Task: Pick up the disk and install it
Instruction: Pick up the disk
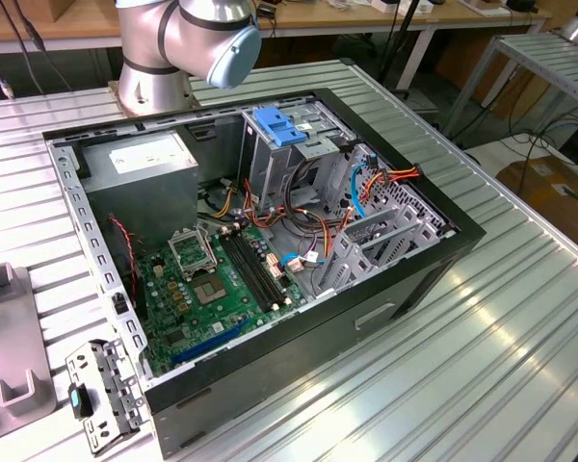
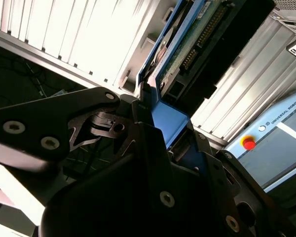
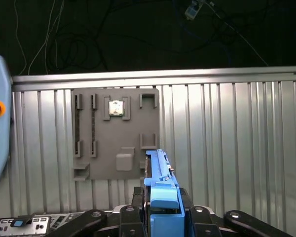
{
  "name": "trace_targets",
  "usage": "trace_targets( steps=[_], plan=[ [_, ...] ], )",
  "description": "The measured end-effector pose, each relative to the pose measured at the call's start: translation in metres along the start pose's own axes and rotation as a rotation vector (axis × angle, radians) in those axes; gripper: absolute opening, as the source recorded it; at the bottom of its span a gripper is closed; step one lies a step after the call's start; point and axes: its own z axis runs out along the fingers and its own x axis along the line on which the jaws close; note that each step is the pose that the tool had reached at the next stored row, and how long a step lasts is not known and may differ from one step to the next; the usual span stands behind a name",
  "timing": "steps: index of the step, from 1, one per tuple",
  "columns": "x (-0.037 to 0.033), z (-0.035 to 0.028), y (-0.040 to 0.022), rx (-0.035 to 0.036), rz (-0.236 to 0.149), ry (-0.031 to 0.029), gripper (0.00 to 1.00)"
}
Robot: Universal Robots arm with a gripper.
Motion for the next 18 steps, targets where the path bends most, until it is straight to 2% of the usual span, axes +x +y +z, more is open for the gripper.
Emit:
trace_targets(
  steps=[16, 18],
  plan=[
    [0.0009, 0.0000, -0.0015, 0.0001, 0.000, 0.0000, 0.37],
    [0.0009, -0.0001, -0.0033, 0.0000, 0.000, 0.0000, 0.37]
  ],
)
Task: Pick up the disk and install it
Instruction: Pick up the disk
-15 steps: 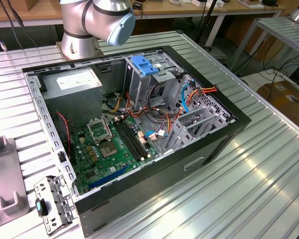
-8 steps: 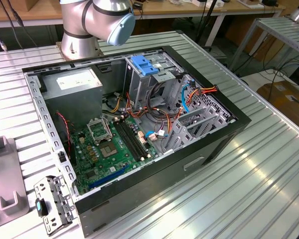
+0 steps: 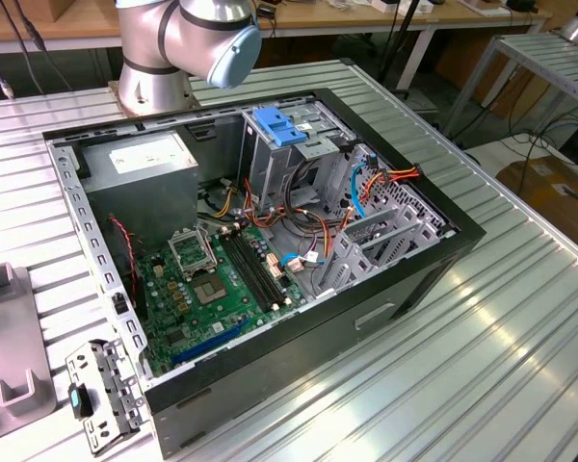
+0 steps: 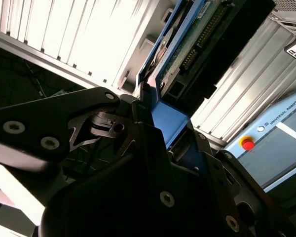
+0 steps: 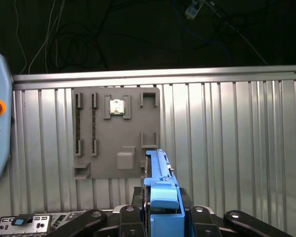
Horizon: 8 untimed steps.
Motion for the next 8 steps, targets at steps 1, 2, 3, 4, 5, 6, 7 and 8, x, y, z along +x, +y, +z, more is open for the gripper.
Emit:
trace_targets(
  steps=[1, 2, 3, 4, 5, 6, 7, 8],
  plan=[
    [-0.0001, 0.0001, -0.0013, 0.0001, 0.000, 0.0000, 0.37],
    [-0.0002, 0.0001, -0.0028, 0.0001, 0.000, -0.0001, 0.37],
    [-0.0003, 0.0001, -0.0053, 0.0002, 0.000, -0.0001, 0.37],
    [-0.0004, 0.0001, -0.0067, 0.0002, 0.000, -0.0001, 0.37],
    [-0.0005, 0.0001, -0.0083, 0.0001, 0.000, -0.0001, 0.37],
    [-0.0006, 0.0001, -0.0121, 0.0002, 0.000, -0.0001, 0.37],
    [-0.0008, 0.0001, -0.0143, 0.0002, 0.000, -0.0001, 0.37],
    [-0.0008, 0.0001, -0.0161, 0.0001, 0.000, 0.0000, 0.37]
  ],
)
